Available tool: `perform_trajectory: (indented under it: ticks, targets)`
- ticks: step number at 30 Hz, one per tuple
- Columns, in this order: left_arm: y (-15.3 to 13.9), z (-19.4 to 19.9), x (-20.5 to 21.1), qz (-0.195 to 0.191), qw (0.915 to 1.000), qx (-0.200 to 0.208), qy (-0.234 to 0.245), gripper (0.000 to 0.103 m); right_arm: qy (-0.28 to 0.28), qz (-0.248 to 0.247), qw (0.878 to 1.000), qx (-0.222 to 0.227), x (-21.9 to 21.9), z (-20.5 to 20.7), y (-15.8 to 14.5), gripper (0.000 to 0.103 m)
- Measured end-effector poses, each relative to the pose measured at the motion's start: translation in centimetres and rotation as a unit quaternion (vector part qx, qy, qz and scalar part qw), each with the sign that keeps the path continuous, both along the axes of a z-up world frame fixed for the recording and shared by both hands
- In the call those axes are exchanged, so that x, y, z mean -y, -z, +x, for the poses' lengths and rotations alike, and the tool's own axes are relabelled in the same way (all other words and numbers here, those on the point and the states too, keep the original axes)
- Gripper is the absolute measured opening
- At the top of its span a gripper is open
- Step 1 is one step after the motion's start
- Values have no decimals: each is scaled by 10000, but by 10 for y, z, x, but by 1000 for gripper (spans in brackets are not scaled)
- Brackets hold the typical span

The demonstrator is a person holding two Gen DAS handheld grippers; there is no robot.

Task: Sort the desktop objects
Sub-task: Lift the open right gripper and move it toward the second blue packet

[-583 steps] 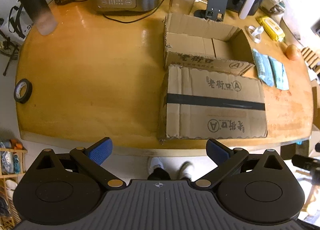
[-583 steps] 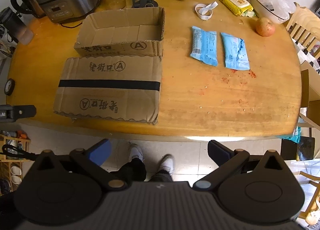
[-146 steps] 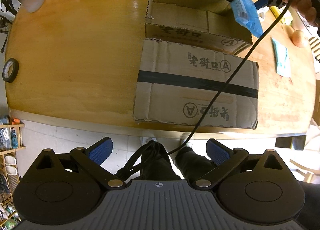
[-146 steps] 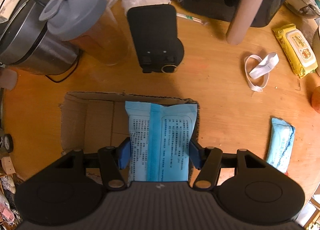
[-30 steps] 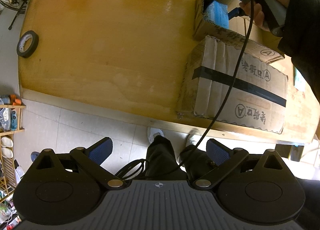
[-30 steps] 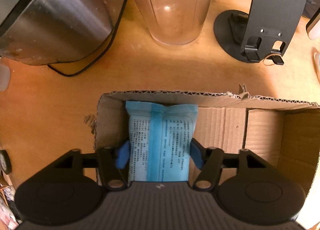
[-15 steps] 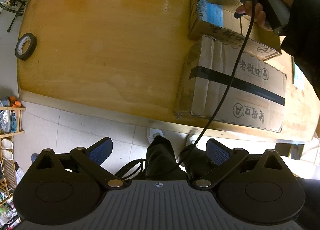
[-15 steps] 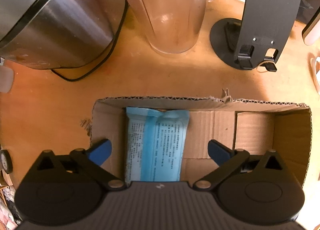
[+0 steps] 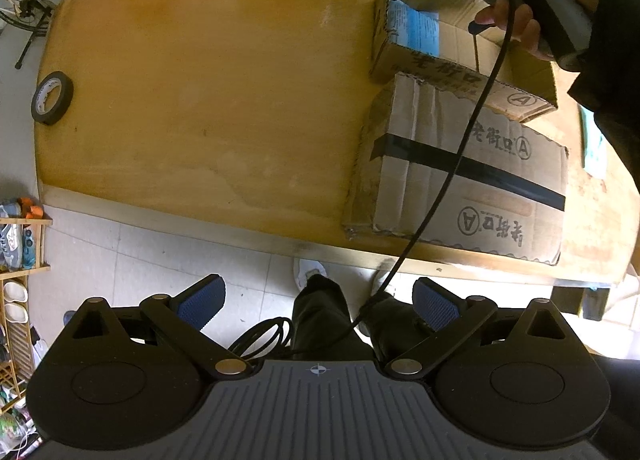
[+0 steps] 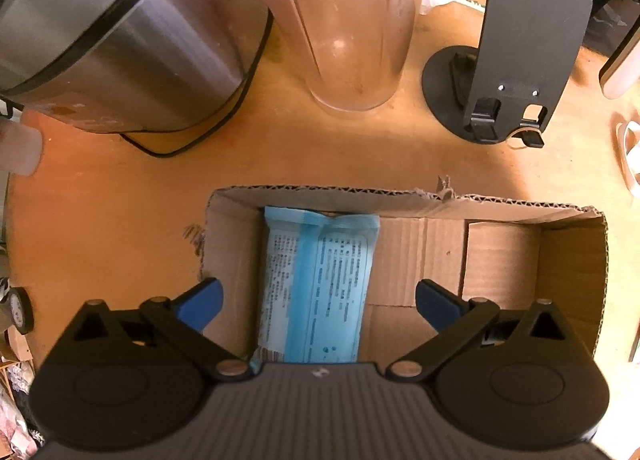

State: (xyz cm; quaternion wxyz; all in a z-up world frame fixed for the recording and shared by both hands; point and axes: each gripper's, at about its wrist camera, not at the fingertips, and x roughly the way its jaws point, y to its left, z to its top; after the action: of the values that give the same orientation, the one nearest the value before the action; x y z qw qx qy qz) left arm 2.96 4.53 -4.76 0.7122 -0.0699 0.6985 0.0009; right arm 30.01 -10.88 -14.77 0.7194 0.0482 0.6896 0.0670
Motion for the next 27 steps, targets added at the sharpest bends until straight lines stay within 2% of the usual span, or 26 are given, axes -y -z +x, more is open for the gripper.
perform_trajectory:
  ticks: [27]
  targets:
    - [-8,-3,29,3,9997,152,196,103,109,-36,9999,104,34,-8,-29,103]
